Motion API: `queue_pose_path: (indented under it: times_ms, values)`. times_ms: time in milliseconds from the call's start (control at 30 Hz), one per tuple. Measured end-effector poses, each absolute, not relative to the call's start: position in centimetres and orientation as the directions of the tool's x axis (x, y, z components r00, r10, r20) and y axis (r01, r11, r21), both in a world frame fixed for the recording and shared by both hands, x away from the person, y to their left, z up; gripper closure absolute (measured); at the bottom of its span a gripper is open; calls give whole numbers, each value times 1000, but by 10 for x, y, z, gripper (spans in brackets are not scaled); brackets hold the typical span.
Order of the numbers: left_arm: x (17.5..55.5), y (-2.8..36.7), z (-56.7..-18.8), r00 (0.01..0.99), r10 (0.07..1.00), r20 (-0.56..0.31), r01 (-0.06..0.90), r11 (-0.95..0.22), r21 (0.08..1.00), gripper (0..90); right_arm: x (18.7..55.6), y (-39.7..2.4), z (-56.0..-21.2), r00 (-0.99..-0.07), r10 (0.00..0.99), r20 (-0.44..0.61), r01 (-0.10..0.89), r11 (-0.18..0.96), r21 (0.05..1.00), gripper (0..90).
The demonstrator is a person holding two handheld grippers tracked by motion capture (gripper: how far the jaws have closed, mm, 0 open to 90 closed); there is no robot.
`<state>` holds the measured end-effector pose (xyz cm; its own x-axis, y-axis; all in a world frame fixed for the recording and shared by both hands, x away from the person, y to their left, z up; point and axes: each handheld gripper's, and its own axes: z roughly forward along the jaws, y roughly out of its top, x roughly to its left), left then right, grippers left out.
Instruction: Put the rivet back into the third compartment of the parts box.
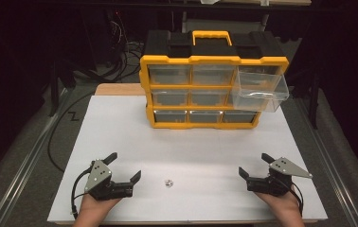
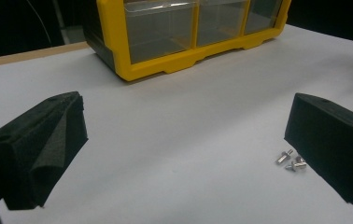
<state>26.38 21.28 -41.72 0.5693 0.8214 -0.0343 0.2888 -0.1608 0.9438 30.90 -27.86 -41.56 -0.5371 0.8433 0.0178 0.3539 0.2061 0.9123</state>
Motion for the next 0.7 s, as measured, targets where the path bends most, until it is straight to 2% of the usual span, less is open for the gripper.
queue_pose_path:
  times_ms: [400,700]
  values:
    - [263,217,-416,568,822,-38,282,-152,947,3,309,-276,-415,-539,842,15,349,207,914,0]
    - [263,212,-417,593,805,-30,281,-172,944,3,314,-266,-416,-575,818,-6,344,248,906,0]
